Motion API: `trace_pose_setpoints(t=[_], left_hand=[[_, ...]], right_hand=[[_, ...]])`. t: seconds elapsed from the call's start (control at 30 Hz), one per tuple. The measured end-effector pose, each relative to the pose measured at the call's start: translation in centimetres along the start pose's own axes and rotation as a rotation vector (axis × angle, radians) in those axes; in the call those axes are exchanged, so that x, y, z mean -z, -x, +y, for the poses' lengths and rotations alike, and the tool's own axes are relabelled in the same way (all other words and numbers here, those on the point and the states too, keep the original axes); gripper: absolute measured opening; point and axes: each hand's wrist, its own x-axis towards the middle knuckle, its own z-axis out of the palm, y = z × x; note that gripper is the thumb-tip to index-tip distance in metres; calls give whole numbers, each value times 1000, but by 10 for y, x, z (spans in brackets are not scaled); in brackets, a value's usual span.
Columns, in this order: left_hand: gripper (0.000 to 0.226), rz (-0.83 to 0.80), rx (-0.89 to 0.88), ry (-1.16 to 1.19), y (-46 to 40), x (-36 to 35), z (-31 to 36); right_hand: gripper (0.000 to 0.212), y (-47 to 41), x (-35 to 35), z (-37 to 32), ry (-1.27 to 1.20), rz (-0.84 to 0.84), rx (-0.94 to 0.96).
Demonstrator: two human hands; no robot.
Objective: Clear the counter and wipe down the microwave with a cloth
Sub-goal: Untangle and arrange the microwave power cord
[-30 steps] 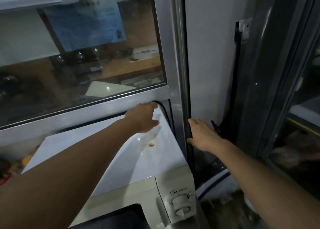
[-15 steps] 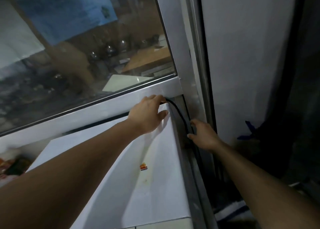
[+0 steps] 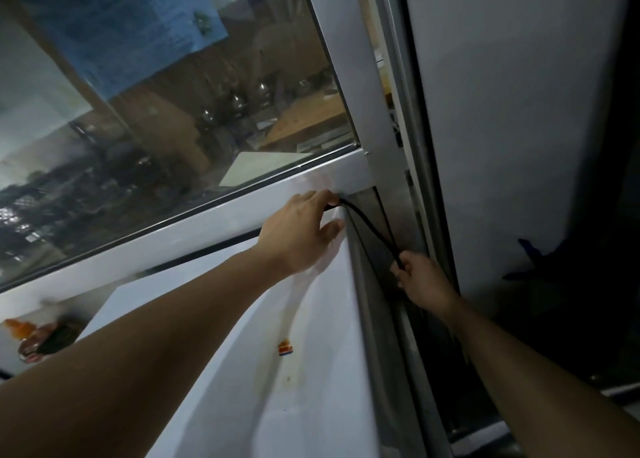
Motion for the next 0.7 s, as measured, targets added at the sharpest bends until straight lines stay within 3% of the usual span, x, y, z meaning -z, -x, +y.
trace_pose_setpoints(t=[0.3,0.53,0.7], left_hand=[[39,-31,-64,32,-14,8,30],[45,-44,-89,37,-40,1,64],[15,-6,-76,138,-49,2,75]], right_hand=[[11,16,92,-22,91,176,107],[8,21,129,-71,188,208,171],[8,32,140,-100,186,207,155]])
